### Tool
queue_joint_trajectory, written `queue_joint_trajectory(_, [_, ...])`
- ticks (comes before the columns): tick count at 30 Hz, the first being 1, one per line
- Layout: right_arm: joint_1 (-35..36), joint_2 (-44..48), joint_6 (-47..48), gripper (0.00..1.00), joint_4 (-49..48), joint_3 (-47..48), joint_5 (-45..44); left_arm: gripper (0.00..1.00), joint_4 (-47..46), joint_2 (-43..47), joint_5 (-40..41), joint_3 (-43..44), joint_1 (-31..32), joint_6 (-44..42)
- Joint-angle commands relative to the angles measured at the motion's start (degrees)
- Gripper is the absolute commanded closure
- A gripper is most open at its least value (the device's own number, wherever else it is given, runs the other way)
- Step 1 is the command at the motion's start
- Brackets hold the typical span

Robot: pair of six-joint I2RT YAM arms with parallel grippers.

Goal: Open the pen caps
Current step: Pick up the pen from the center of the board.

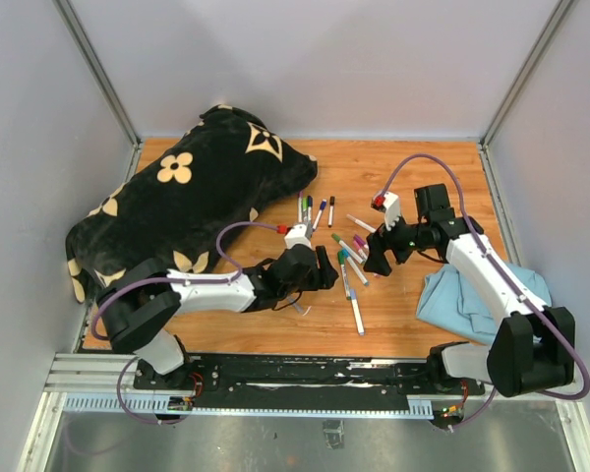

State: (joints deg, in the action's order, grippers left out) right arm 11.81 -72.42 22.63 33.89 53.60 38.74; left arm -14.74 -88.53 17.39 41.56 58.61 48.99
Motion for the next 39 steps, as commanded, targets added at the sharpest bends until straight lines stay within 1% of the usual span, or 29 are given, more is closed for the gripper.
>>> queue_joint_trajectory(1, [-0.7, -0.7, -2.1, 0.1, -0.3, 1.5, -0.8, 0.4, 5.4, -5.4, 1.8, 6.4, 1.3, 0.2])
queue_joint_trajectory(5, [-0.7, -1.6, -4.0, 0.1, -1.2, 1.2, -2.8, 0.41, 6.3, -9.2, 2.2, 10.1, 2.9, -0.3])
queue_joint_trajectory(6, [-0.7, -2.0, -4.5, 0.1, -1.4, 1.4, -3.6, 0.44, 7.4, -10.1, 3.2, 11.2, 3.2, 0.1])
queue_joint_trajectory(8, [-0.7, -2.5, -5.3, 0.1, -1.4, 1.9, -5.1, 0.47, 12.5, -13.6, 5.8, 15.9, 3.5, 0.5])
queue_joint_trajectory(9, [-0.7, -2.7, -5.7, 0.1, -1.3, 2.1, -5.8, 0.47, 16.9, -15.7, 7.6, 18.9, 3.6, 1.3])
queue_joint_trajectory(10, [-0.8, -2.7, -6.0, 0.1, -1.3, 2.3, -6.4, 0.52, 21.1, -17.7, 9.3, 22.3, 3.7, 1.8])
queue_joint_trajectory(11, [-1.0, -2.5, -6.2, 0.1, -1.3, 2.4, -6.9, 0.53, 25.2, -19.4, 10.6, 25.4, 3.9, 2.2])
queue_joint_trajectory(13, [-2.3, -2.1, -6.8, 0.1, -1.4, 2.5, -7.3, 0.54, 29.5, -21.6, 12.3, 28.9, 4.3, 2.8])
queue_joint_trajectory(18, [-7.3, -0.7, -8.3, 0.1, -1.4, 2.5, -4.5, 0.54, 29.4, -22.4, 13.4, 29.7, 4.7, 2.5])
queue_joint_trajectory(21, [-9.1, -0.3, -8.6, 0.1, -1.3, 2.3, -3.2, 0.54, 31.0, -24.0, 13.4, 32.3, 4.6, 2.2])
queue_joint_trajectory(27, [-9.7, 0.3, -8.8, 0.11, -1.3, 2.1, -2.1, 0.53, 31.6, -26.7, 12.5, 34.2, 4.8, 1.5])
queue_joint_trajectory(34, [-9.7, 0.2, -8.7, 0.11, -1.4, 2.0, -1.2, 0.53, 34.4, -27.7, 13.9, 34.5, 4.7, 1.9])
queue_joint_trajectory(39, [-9.7, 0.2, -8.9, 0.11, -1.5, 1.9, -0.8, 0.62, 36.5, -26.8, 13.7, 33.5, 4.7, 1.1])
